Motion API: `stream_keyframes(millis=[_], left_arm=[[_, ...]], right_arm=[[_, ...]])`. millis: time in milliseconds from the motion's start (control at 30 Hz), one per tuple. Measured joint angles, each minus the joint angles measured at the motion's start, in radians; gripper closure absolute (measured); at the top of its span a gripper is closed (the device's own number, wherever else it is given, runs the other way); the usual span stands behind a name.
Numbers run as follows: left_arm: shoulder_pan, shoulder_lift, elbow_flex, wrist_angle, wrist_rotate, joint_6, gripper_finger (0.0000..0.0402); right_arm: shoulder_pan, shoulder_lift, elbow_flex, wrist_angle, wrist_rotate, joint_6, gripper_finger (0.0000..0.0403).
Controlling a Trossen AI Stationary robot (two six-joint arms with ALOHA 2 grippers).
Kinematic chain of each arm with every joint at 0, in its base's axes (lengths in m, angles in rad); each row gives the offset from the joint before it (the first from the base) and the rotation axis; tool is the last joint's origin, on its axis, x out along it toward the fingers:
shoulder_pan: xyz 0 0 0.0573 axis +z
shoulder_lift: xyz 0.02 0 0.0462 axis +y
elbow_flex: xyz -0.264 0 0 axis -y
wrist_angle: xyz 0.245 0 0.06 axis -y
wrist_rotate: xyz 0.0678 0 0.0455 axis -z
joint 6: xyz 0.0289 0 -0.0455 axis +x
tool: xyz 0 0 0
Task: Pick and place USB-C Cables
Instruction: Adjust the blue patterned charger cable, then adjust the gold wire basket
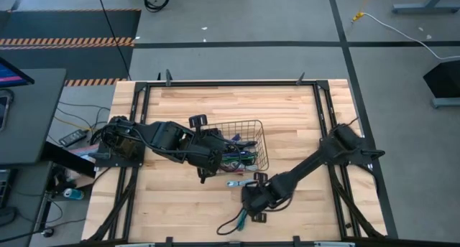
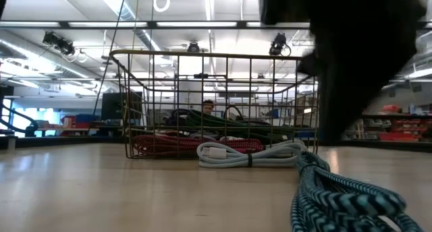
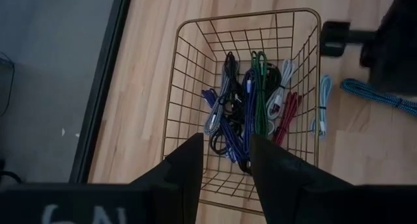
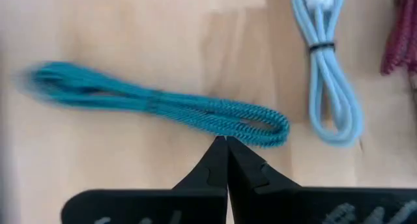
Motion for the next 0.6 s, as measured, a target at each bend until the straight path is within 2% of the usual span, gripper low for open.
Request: stream_keyframes(millis=[267,500,600], left_arm=[[0.0,0.0,0.0,0.0,0.0,0.023,0.0271],[0.0,0.0,0.0,0.0,0.009,0.022,0.0271],[0.0,0.0,0.0,0.0,0.039,0.01,0.0271]], right_arm=[[-0.001,-0.133,0.005,-0.02,-0.061,-0.113,0.0392],[-0.025,-0.131,0.006,-0.01,-0.145,-0.049,0.0387],[-0.016,-0.163,0.008,-0.013,-0.124,-0.03,0.0398]])
